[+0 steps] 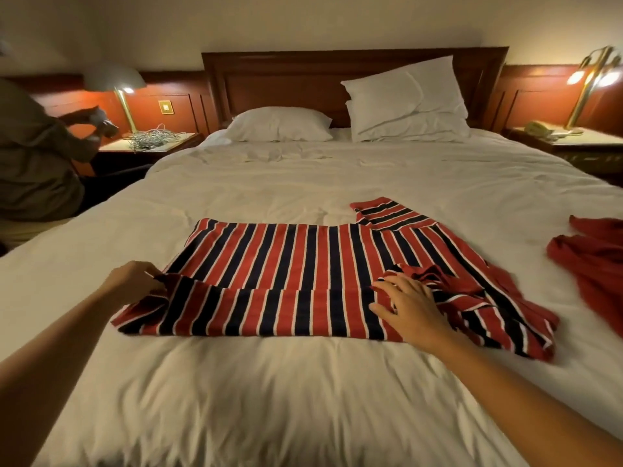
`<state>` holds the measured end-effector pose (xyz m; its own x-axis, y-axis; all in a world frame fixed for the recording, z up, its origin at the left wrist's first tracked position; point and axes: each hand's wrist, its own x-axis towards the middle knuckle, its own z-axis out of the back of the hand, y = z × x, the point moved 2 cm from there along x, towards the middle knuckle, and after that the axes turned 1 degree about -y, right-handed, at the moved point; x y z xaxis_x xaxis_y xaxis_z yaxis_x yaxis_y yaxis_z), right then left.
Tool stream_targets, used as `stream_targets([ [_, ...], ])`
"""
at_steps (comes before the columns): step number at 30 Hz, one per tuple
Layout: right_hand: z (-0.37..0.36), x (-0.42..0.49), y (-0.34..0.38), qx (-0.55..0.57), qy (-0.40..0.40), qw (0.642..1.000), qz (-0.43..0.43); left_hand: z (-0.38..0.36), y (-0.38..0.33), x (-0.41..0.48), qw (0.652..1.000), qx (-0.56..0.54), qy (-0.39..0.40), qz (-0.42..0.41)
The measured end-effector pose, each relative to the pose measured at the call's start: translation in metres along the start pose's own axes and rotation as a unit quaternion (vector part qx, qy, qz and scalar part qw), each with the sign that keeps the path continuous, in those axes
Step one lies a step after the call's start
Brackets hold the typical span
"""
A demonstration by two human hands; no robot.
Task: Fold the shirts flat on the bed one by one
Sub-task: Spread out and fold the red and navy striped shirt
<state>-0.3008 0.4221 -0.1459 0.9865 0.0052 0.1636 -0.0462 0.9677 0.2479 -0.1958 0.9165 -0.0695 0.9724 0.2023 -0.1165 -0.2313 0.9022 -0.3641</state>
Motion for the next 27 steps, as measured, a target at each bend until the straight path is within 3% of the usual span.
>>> stream_targets([
  [6,-0.028,0.037,0.046,0.077,0.035,0.996,-0.007,0.018,0.016,0.000,0.986,-0.142,0.047,-0.069],
  [11,-0.037,0.051,0.049,0.103,0.004,0.995,-0.013,0.044,0.022,0.012,0.988,-0.026,0.075,-0.131],
  [14,-0.045,0.049,0.044,0.115,-0.044,0.992,-0.010,0.060,0.018,0.028,0.990,-0.030,0.040,-0.129],
  [17,-0.051,0.048,0.043,0.123,-0.070,0.990,-0.017,0.052,0.009,0.040,0.982,-0.167,-0.038,-0.077],
  [19,-0.053,0.047,0.045,0.115,-0.078,0.990,-0.015,0.030,0.003,0.043,0.968,-0.246,-0.040,-0.014],
  [22,-0.053,0.046,0.047,0.100,-0.080,0.992,-0.019,-0.011,-0.001,0.036,0.986,-0.153,0.048,0.047],
  [24,-0.053,0.046,0.048,0.086,-0.083,0.993,-0.020,-0.028,0.002,0.031,0.995,-0.075,0.041,0.057],
  [27,-0.053,0.046,0.046,0.063,-0.081,0.994,-0.027,-0.031,0.009,0.023,0.996,-0.055,0.007,0.070],
])
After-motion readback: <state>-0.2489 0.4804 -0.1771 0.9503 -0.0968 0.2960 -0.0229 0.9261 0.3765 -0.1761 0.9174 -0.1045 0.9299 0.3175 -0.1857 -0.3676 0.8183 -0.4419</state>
